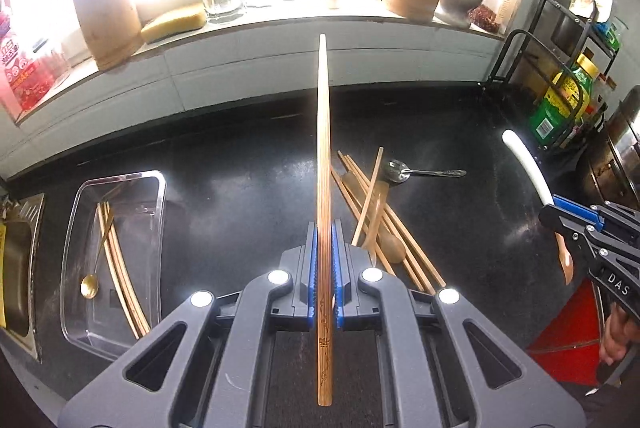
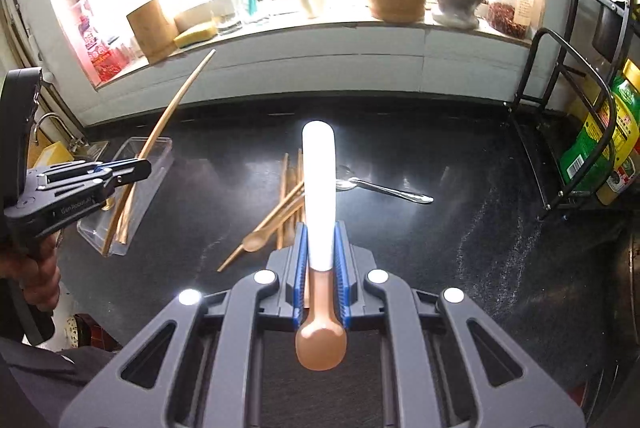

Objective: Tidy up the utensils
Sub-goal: 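Lift the chopstick and white-handled spoon and carry both over the clear tray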

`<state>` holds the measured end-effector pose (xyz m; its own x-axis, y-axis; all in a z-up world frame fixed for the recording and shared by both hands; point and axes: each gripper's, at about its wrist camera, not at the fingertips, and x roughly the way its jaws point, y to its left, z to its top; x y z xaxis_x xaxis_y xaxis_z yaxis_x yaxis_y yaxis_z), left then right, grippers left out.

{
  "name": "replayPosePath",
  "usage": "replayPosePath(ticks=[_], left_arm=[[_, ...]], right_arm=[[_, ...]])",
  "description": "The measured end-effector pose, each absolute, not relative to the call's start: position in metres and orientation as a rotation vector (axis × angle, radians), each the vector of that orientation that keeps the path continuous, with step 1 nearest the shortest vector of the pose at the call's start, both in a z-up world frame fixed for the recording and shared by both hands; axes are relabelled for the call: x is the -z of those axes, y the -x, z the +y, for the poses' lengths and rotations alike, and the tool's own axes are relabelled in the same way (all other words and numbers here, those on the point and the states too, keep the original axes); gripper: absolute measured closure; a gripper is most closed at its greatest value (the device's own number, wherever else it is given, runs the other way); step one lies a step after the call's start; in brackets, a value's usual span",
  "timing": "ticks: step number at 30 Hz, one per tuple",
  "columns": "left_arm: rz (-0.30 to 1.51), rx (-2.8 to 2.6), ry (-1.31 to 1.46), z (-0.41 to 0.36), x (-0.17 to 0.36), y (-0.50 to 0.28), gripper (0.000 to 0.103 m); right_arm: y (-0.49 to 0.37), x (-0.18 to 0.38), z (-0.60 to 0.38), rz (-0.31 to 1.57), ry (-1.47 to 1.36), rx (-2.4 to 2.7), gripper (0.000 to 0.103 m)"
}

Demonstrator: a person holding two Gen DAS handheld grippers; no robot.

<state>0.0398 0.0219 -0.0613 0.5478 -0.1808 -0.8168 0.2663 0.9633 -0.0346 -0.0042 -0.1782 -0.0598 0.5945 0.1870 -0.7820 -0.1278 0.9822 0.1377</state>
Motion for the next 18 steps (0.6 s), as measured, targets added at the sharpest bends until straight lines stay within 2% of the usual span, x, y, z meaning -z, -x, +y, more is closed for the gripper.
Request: replayPosePath(ticks=[18], left_arm=[[0.946,0.174,-0.071,0.073,0.057,-0.020,0.097]], right_arm=[[0.006,0.049,-0.131,0.901,-0.039,-0.242,0.089]])
